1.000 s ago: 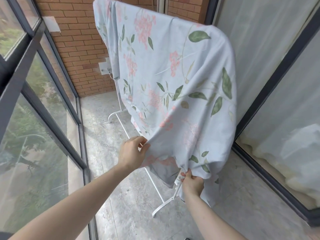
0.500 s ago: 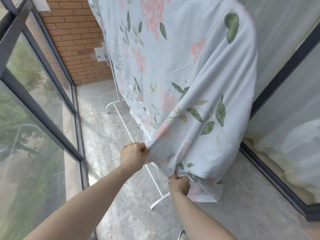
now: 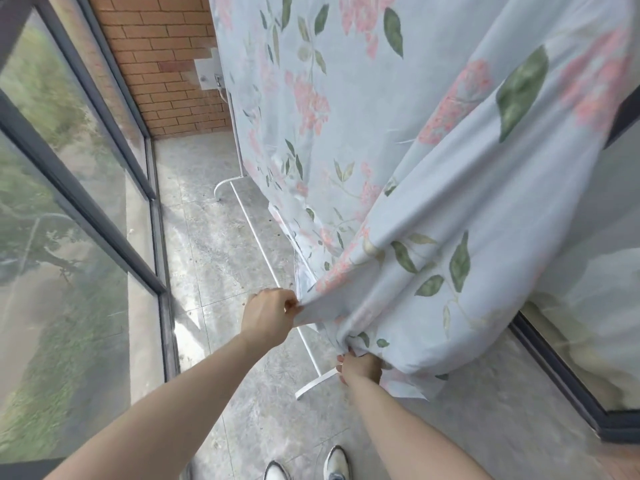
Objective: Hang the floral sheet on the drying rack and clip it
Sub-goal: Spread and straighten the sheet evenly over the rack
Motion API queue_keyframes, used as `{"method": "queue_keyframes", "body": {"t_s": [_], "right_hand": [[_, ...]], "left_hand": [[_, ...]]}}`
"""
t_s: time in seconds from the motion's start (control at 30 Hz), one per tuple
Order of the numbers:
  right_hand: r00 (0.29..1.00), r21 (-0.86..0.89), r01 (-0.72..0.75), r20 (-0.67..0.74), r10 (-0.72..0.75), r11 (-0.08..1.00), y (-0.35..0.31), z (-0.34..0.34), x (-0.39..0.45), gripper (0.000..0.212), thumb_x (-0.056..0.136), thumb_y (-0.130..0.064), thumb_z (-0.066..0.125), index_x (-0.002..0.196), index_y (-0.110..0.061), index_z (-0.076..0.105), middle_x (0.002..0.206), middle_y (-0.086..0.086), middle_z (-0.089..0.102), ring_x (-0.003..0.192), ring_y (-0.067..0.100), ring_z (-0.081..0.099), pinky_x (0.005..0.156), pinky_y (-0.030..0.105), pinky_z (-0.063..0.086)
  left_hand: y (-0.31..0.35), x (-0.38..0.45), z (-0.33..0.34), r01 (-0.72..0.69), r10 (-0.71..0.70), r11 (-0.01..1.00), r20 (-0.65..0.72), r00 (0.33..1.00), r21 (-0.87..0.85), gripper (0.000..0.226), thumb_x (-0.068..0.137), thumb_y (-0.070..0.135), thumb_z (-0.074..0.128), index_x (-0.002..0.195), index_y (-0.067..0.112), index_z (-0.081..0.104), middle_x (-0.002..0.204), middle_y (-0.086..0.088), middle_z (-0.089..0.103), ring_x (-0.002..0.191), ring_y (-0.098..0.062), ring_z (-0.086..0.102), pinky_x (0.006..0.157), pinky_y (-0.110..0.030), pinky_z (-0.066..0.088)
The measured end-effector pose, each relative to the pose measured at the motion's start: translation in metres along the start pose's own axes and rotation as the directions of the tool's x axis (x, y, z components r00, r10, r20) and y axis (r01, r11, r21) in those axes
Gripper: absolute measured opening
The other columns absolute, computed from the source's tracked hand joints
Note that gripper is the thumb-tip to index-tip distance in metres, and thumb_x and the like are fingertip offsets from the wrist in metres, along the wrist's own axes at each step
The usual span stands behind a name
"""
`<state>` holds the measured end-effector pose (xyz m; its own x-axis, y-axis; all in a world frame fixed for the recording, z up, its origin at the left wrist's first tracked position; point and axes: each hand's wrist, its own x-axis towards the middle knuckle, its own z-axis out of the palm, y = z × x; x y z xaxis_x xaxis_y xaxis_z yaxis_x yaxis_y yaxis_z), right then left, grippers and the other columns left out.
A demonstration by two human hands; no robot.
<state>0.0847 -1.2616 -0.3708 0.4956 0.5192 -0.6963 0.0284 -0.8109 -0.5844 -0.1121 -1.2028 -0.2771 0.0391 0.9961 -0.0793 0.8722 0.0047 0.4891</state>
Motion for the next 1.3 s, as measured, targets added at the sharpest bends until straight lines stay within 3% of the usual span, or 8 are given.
{"method": "queue_keyframes", "body": {"t_s": [0.13, 0.27, 0.47, 0.67, 0.83, 0.97, 1.03, 1.3], "right_hand": [[0.990, -0.163, 0.055, 0.141, -0.032, 0.985, -0.002, -0.019, -0.031, 0.029, 0.100, -0.035, 0.057, 0.102, -0.009, 0.070, 0.085, 0.006, 0.073, 0.061, 0.020, 0.068, 0.048, 0.030, 0.056], [0.886, -0.536, 0.431, 0.403, -0.228, 0.726, -0.018, -0.043, -0.066, 0.009, 0.091, -0.035, 0.059, 0.093, -0.029, 0.064, 0.094, -0.006, 0.071, 0.093, 0.021, 0.071, 0.082, 0.036, 0.061], [0.651, -0.348, 0.724, 0.628, -0.426, 0.595, -0.094, -0.034, -0.132, 0.020, 0.091, -0.029, 0.058, 0.108, -0.032, 0.070, 0.103, -0.014, 0.072, 0.093, 0.007, 0.067, 0.075, 0.021, 0.051], [0.509, -0.143, 0.788, 0.698, -0.504, 0.598, -0.161, -0.005, -0.176, 0.030, 0.091, -0.027, 0.063, 0.119, -0.037, 0.065, 0.115, -0.021, 0.068, 0.093, 0.003, 0.068, 0.080, 0.024, 0.054], [0.536, -0.083, 0.782, 0.595, -0.599, 0.617, -0.223, 0.041, -0.172, 0.047, 0.093, -0.019, 0.063, 0.137, -0.030, 0.054, 0.134, -0.014, 0.058, 0.092, -0.001, 0.066, 0.071, 0.015, 0.049], [0.606, -0.088, 0.749, 0.492, -0.625, 0.657, -0.264, 0.084, -0.165, 0.050, 0.091, -0.021, 0.066, 0.137, -0.028, 0.051, 0.138, -0.010, 0.055, 0.102, 0.012, 0.067, 0.094, 0.038, 0.054], [0.629, -0.087, 0.733, 0.463, -0.624, 0.675, -0.284, 0.110, -0.162, 0.052, 0.092, -0.020, 0.066, 0.140, -0.025, 0.049, 0.141, -0.007, 0.054, 0.103, 0.014, 0.066, 0.098, 0.036, 0.051], [0.677, -0.043, 0.675, 0.432, -0.596, 0.736, -0.346, 0.164, -0.148, 0.054, 0.093, -0.021, 0.065, 0.144, -0.025, 0.046, 0.138, -0.007, 0.053, 0.118, 0.015, 0.055, 0.091, 0.027, 0.042]], "left_hand": [[-0.004, -0.005, -0.013, -0.003, 0.003, 1.000, 0.007, 1.000, -0.003, 0.012, 0.093, 0.024, 0.064, 0.090, 0.026, 0.076, 0.088, 0.009, 0.072, 0.089, -0.022, 0.063, 0.076, -0.036, 0.043], [-0.007, -0.011, -0.034, -0.063, 0.061, 0.998, 0.084, 0.995, 0.013, 0.008, 0.095, 0.032, 0.069, 0.096, 0.027, 0.075, 0.092, 0.015, 0.067, 0.096, -0.016, 0.061, 0.082, -0.034, 0.048], [-0.035, -0.013, -0.065, -0.018, 0.016, 1.000, 0.157, 0.988, 0.009, 0.025, 0.088, 0.022, 0.075, 0.104, 0.037, 0.064, 0.103, 0.019, 0.065, 0.095, -0.007, 0.060, 0.077, -0.022, 0.044], [-0.058, 0.018, -0.119, 0.085, -0.082, 0.993, 0.039, 0.996, -0.080, 0.038, 0.086, 0.005, 0.060, 0.114, 0.030, 0.068, 0.112, 0.014, 0.067, 0.099, -0.007, 0.060, 0.085, -0.025, 0.050], [-0.080, 0.072, -0.183, 0.109, -0.118, 0.975, -0.040, 0.992, -0.191, 0.041, 0.086, 0.002, 0.054, 0.112, 0.032, 0.067, 0.111, 0.017, 0.067, 0.099, -0.005, 0.061, 0.074, -0.015, 0.044], [-0.103, 0.114, -0.224, 0.110, -0.128, 0.959, -0.053, 0.990, -0.260, 0.043, 0.086, 0.001, 0.052, 0.111, 0.032, 0.067, 0.112, 0.015, 0.067, 0.099, -0.007, 0.063, 0.071, -0.011, 0.043], [-0.118, 0.140, -0.242, 0.125, -0.148, 0.947, -0.057, 0.987, -0.297, 0.042, 0.086, 0.000, 0.051, 0.112, 0.029, 0.068, 0.112, 0.015, 0.066, 0.093, -0.005, 0.063, 0.066, -0.011, 0.043], [-0.145, 0.229, -0.279, 0.170, -0.198, 0.870, -0.011, 0.980, -0.463, 0.037, 0.088, 0.005, 0.055, 0.116, 0.026, 0.067, 0.119, 0.010, 0.066, 0.096, -0.016, 0.068, 0.069, -0.027, 0.056]]}}
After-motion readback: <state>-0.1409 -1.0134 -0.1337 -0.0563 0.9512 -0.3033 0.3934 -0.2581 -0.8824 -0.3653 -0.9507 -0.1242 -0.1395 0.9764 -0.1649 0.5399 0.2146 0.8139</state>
